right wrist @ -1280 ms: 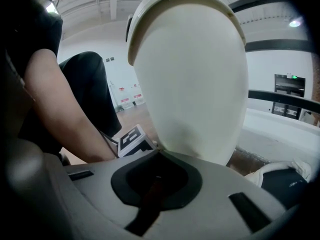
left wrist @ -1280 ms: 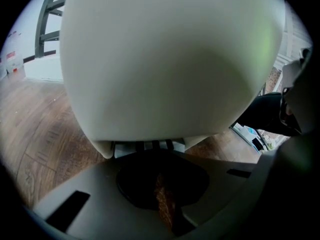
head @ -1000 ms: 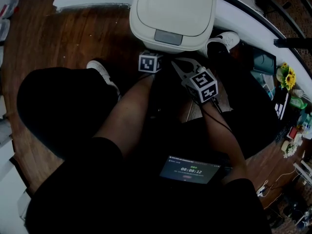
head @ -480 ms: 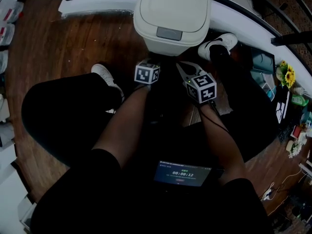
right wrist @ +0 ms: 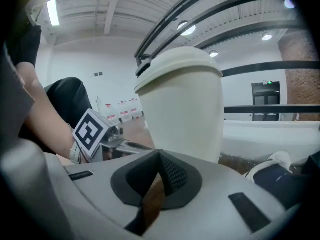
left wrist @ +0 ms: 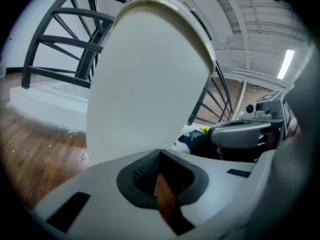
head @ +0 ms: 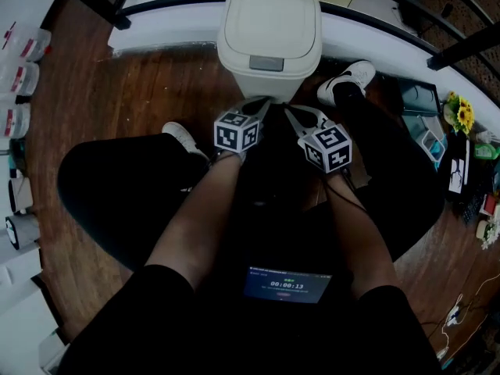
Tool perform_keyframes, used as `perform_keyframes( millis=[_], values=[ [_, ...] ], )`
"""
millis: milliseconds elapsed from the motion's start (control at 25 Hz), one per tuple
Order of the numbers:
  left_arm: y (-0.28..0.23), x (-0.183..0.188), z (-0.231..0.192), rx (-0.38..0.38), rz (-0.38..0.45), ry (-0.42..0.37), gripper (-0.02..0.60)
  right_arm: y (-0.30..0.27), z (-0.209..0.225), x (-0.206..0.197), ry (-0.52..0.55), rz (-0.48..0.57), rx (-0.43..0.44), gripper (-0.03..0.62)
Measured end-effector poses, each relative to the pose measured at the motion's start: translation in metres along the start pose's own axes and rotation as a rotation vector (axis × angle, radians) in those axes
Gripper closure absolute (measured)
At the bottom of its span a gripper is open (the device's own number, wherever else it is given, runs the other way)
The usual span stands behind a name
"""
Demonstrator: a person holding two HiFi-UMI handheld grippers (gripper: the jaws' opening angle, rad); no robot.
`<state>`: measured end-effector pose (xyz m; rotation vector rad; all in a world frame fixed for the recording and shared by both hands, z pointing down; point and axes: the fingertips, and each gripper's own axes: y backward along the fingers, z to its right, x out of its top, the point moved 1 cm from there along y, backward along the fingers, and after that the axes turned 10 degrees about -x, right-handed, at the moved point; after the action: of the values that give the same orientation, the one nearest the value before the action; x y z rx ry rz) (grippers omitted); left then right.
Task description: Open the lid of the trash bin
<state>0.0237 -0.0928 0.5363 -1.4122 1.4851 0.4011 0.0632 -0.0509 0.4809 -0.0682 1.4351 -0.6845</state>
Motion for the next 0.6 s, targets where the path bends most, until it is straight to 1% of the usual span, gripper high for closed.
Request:
perform_keyframes(
  millis=[120,240,320,440,520,600],
  values=[
    [0.006,0.021,0.038,-0.045,-0.004,-0.080,0.557,0.015,-0.004,0.021,0.019,0.046,0.014,0.574],
    [0.019,0.041,0.071,-0.035,0.015,-0.145,0.557,0.035,-0.013,0.044,0.021,0.089,0.049,0.574],
    [0.029,0.056,0.094,-0.054,0.046,-0.183,0.557,0.051,-0.015,0.063,0.019,0.133,0.041,0.574],
    [0.053,0.084,0.123,-0.106,0.112,-0.230,0.557,0.073,-0.016,0.099,-0.009,0.230,0.009,0.574],
    [0.073,0.102,0.135,-0.111,0.145,-0.269,0.557,0.085,-0.023,0.120,-0.003,0.282,0.011,0.574],
    [0.094,0.122,0.147,-0.113,0.166,-0.331,0.557,0.095,-0.031,0.138,0.017,0.321,0.015,0.574]
  ],
)
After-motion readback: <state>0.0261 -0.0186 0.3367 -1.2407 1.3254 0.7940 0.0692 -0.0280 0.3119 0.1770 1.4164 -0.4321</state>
